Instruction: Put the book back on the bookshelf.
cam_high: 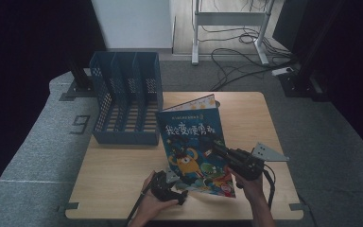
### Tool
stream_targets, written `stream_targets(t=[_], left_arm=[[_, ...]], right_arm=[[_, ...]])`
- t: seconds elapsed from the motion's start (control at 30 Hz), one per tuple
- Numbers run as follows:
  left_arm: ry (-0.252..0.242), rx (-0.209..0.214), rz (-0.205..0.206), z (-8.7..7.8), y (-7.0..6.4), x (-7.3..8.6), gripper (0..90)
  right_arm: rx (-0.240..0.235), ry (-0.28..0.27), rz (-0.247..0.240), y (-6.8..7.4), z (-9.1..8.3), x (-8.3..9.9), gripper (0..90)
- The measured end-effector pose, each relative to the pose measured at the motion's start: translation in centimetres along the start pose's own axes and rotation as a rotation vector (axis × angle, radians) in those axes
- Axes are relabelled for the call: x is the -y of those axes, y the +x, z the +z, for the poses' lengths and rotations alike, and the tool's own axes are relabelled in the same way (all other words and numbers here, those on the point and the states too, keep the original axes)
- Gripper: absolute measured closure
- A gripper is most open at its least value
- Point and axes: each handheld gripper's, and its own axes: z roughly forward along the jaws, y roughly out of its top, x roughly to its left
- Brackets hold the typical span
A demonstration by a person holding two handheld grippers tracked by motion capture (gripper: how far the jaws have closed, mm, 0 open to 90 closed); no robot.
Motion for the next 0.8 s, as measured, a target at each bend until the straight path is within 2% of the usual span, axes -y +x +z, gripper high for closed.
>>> stream_targets(t=[0.27,0.8], left_arm=[[-0.013,-0.017,-0.022,0.09,0.06,0.00,5.8],[-0.019,-0.021,-0.026,0.05,0.01,0.04,7.7]], right_arm=[[0.012,0.004,0.004,-0.28,-0.13,0.05,83.7],[0.009,-0.002,0.008,-0.52,-0.21,0.18,83.8]])
